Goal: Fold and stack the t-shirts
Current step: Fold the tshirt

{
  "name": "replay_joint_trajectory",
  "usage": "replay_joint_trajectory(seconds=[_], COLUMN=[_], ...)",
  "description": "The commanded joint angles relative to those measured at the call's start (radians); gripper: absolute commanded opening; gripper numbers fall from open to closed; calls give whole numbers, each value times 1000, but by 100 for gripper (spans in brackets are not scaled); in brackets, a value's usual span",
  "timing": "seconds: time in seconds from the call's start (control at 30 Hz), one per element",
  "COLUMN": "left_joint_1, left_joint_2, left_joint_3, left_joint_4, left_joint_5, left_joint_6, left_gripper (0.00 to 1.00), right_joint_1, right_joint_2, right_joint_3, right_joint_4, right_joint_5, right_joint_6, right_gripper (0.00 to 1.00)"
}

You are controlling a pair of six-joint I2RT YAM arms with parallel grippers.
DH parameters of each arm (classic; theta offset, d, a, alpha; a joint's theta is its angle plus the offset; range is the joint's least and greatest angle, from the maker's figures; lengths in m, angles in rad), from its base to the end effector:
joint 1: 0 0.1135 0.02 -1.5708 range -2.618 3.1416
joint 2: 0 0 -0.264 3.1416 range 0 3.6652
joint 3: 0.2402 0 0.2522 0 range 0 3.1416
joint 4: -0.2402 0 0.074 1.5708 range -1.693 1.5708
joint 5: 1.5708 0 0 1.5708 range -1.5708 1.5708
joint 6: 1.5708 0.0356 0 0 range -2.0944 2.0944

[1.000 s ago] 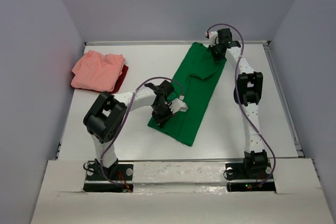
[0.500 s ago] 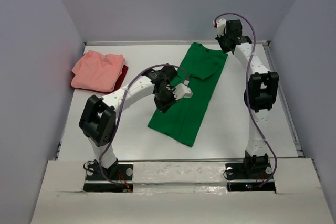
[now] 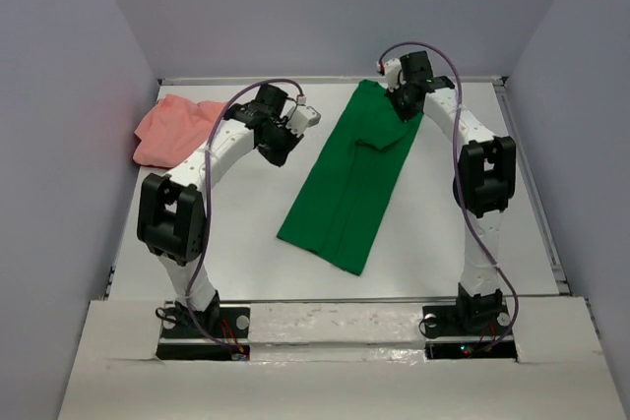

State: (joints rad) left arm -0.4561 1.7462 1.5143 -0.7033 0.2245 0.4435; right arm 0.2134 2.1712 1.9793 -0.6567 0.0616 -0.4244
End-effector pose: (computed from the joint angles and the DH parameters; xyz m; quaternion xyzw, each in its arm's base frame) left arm 0.3402 -0.1757 0.2881 0.4419 0.8348 -0.1084 0.3098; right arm 0.4827 0.1024 0.2613 -0.2828 0.8913 -0.0658 0.3481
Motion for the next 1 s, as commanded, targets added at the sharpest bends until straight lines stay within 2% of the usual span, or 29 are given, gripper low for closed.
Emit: replay_joint_trajectory(seconds=[0.0, 0.57, 0.7, 0.97], left_joint_1=[54, 103, 111, 134], left_joint_2=[7, 18, 19, 6], left_joint_3=[7, -117, -131, -167], left_joint_4=[56, 143, 148, 159], left_joint_5=[-10, -59, -54, -27], left_joint_6=[-52, -25, -16, -6], left_gripper=[0, 0, 0, 0], right_joint_1=[14, 70, 70, 70], right_joint_2=[85, 286, 317, 412], right_joint_3=[96, 205, 242, 389], right_joint_4=[-142, -245, -274, -246], right_joint_5=[-37, -11, 27, 222], right_joint_6=[50, 36, 23, -45], right_gripper=[0, 0, 0, 0])
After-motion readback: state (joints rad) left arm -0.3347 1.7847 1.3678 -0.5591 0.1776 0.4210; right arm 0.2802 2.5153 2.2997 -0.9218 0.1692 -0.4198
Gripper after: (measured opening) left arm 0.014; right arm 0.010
